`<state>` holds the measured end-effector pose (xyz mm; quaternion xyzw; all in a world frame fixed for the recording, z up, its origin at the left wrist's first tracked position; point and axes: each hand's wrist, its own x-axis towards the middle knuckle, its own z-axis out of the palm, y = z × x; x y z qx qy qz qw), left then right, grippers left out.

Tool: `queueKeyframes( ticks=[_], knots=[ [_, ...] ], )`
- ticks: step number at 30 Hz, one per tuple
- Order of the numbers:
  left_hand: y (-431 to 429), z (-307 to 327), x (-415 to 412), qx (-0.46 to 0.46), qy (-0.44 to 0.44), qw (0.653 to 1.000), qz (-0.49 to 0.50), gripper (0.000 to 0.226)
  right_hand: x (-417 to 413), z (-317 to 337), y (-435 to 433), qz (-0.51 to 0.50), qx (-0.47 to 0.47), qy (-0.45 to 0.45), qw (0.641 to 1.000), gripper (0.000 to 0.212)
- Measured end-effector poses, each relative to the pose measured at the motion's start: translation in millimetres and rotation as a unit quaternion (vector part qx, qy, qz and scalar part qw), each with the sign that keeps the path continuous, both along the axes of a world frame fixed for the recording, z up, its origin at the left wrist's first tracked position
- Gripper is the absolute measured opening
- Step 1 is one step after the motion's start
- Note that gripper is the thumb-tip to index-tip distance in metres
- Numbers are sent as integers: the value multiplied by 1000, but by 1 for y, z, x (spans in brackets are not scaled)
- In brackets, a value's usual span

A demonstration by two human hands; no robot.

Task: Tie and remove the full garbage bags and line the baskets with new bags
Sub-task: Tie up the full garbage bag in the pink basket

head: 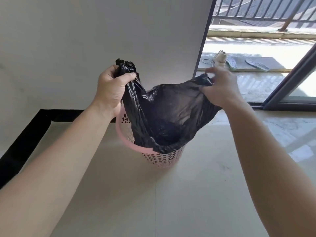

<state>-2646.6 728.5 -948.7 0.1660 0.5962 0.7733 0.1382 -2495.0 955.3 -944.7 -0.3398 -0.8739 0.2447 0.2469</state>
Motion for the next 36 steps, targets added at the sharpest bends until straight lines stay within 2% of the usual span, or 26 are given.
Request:
queueKeyframes(
  ticks=[3,5,7,9,11,14,16,18,20,23,25,27,29,31,34,36],
  knots=[
    [-2,1,-8,17,20,997,75,19,2,12,-6,-35,56,67,996,52],
    [-2,2,-11,15,52,993,103,21,4,10,-9,-26,51,96,994,50],
    [-2,-2,-11,2,78,991,112,27,5,2,-8,16,-15,98,995,56],
    [-2,-11,-10,-19,68,992,100,39,9,-12,-4,52,-115,80,989,77],
    [-2,-20,-9,-46,50,996,51,60,18,-32,1,7,-153,93,984,97],
    [1,-36,-2,-102,71,992,4,77,34,-66,1,-155,-192,173,954,119],
    [5,-46,5,-125,91,988,18,87,43,-93,1,-164,-298,174,924,135],
    [8,-56,7,-134,86,987,15,93,52,-118,-2,-101,-365,97,921,139],
    [10,-63,5,-123,65,990,4,83,54,-136,-4,-32,-359,31,932,124],
    [15,-63,0,-77,10,997,8,76,40,-142,-6,-25,-331,40,942,89],
    [18,-59,-2,-39,-41,998,7,73,27,-131,-8,-24,-221,44,974,61],
    [19,-57,-4,-37,-60,997,-16,46,17,-114,-11,6,-141,94,985,42],
    [19,-53,-1,-57,-41,997,-32,17,12,-93,-16,7,-194,185,963,32],
    [19,-45,0,-73,3,997,-21,6,8,-80,-20,9,-268,245,932,31],
    [21,-27,2,-72,37,996,-25,14,1,-67,-26,53,-289,252,922,10],
    [22,-18,3,-53,39,996,-60,13,-1,-61,-33,80,-286,219,930,12]
  ],
)
